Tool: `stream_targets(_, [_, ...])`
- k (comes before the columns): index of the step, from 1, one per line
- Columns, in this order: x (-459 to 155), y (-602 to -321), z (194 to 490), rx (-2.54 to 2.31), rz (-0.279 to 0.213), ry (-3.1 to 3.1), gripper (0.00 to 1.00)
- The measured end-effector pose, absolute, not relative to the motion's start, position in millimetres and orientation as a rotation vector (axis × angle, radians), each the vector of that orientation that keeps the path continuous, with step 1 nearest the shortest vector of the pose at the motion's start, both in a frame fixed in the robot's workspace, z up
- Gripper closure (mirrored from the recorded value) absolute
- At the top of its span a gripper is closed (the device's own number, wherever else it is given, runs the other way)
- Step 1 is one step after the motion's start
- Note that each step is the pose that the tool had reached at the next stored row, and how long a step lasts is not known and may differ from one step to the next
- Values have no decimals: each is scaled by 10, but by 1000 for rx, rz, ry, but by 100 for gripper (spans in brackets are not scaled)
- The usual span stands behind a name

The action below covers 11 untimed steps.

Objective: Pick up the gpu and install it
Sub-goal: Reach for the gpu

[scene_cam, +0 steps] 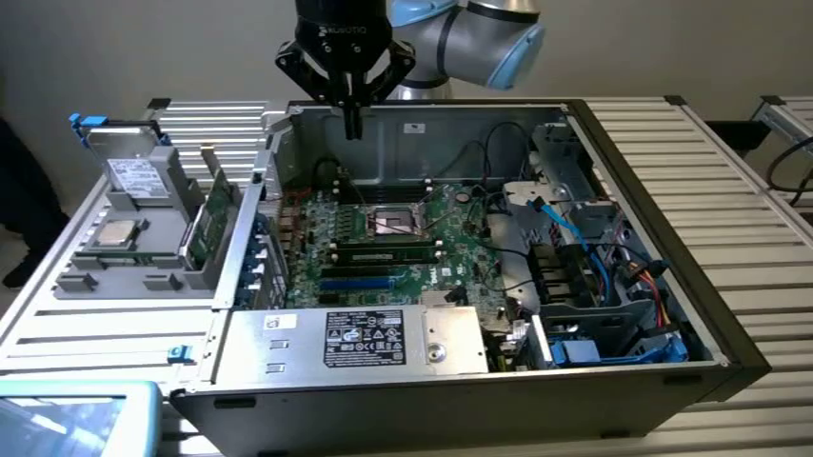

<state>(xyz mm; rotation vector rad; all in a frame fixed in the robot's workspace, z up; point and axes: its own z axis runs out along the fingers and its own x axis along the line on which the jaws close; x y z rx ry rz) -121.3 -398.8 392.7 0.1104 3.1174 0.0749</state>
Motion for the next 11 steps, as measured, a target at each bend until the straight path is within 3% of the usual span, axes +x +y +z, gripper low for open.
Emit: stream_targets(11, [-1477,-3892,3924,111,75,3117,88])
